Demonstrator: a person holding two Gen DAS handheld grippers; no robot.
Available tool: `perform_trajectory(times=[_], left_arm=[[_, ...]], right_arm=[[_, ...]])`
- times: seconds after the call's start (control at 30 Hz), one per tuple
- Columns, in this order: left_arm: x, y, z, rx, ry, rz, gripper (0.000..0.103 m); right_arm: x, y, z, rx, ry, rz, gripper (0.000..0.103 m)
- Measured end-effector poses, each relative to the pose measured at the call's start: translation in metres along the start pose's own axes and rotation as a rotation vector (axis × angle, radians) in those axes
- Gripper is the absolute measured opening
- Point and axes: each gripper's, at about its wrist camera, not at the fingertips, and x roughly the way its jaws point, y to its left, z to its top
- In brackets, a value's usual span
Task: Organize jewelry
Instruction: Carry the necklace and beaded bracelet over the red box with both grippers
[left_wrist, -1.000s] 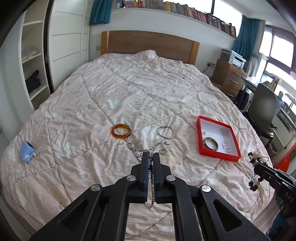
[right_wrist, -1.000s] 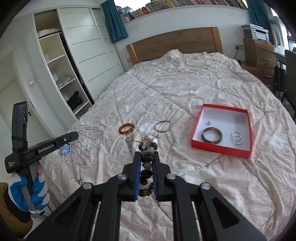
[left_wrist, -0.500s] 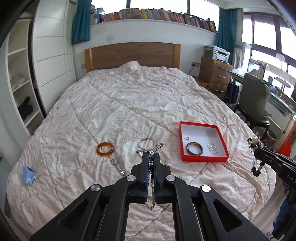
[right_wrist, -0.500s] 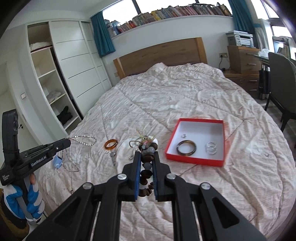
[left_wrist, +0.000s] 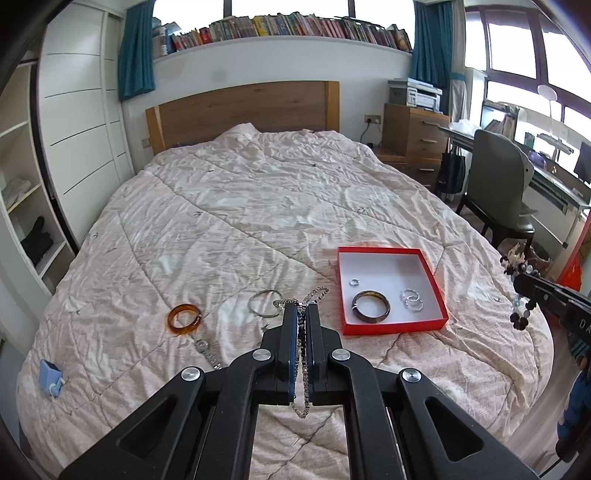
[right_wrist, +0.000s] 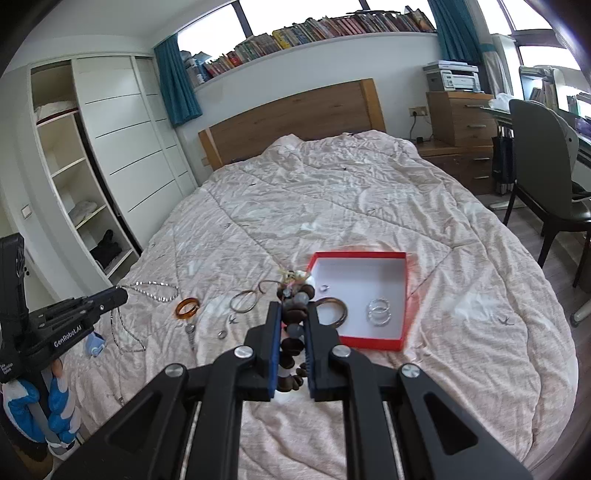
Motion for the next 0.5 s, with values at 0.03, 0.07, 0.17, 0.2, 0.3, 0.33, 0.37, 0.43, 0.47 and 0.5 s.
perform_trajectory(times=[0.03, 0.07, 0.17, 0.2, 0.3, 0.33, 0.37, 0.43, 0.47, 0.5], left_arm=[[0.004, -0.003, 0.002, 0.004, 0.002, -0.003, 0.004], [0.007, -0.005, 0.005, 0.009, 0.005, -0.007, 0.004], [0.023, -0.013, 0.014, 0.018, 0.016, -0.018, 0.004], [0.029, -0.016, 0.018, 0.020, 0.019, -0.022, 0.004], [0.049, -0.023, 0.030, 0.023, 0.029, -0.031, 0.004], [0.057, -0.026, 0.035, 0.023, 0.033, -0.036, 0.004], [0.064, -0.028, 0.038, 0.024, 0.037, -0.040, 0.004], [0.082, -0.034, 0.045, 0.028, 0.047, -0.049, 0.004], [0.090, -0.037, 0.048, 0.027, 0.052, -0.053, 0.004], [0.101, -0.041, 0.050, 0.027, 0.063, -0.060, 0.004]], right_arm=[[0.002, -0.003, 0.002, 0.002, 0.000, -0.003, 0.011], [0.005, -0.007, 0.006, 0.004, -0.001, -0.008, 0.011], [0.013, -0.017, 0.014, 0.011, 0.000, -0.018, 0.011], [0.017, -0.021, 0.018, 0.014, 0.000, -0.021, 0.011], [0.033, -0.036, 0.028, 0.024, 0.006, -0.038, 0.011], [0.040, -0.040, 0.031, 0.028, 0.008, -0.043, 0.011], [0.046, -0.045, 0.034, 0.034, 0.011, -0.047, 0.011], [0.060, -0.055, 0.039, 0.044, 0.020, -0.054, 0.011], [0.068, -0.060, 0.041, 0.049, 0.025, -0.058, 0.011], [0.076, -0.064, 0.042, 0.054, 0.032, -0.063, 0.011]])
